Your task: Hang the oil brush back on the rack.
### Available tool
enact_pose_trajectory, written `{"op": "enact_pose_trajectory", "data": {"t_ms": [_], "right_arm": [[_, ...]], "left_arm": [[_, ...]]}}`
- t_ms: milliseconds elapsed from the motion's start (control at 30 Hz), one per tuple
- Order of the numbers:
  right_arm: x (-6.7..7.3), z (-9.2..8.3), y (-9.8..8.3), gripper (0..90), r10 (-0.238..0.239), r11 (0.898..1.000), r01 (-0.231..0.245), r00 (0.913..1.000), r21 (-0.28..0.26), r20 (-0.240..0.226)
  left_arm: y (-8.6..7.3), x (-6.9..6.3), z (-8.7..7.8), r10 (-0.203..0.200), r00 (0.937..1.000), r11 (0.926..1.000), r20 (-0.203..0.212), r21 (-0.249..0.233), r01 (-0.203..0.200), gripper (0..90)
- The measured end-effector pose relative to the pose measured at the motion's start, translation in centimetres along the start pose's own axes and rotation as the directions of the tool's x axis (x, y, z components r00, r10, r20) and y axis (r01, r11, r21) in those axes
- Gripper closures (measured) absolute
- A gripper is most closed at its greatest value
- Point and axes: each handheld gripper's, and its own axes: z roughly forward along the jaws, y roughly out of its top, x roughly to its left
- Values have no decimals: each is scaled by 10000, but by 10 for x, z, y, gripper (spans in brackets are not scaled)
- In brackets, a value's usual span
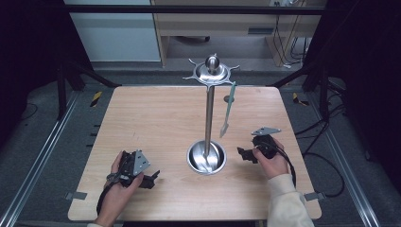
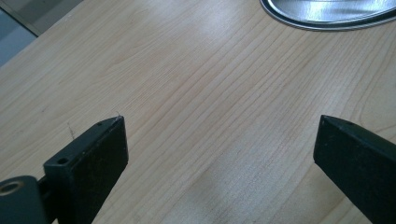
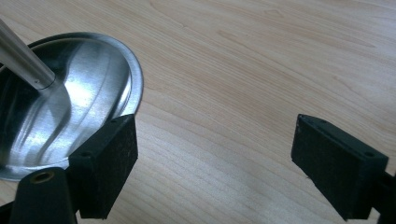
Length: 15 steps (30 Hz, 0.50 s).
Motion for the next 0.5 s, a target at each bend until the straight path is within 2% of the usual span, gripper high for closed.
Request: {"op": "enact_pose_trajectory", "data": {"t_ms": [133, 500], "right_arm": [[-1, 2, -3, 150, 181, 9996, -184, 9997, -217, -133], [0, 8, -6, 145, 159, 9996, -169, 9988, -207, -471]], "left_arm": [[0, 0, 0, -5, 10000, 10000, -3, -10, 5, 27], [0, 0, 0, 6, 10000, 10000, 5, 2, -6, 27]]}}
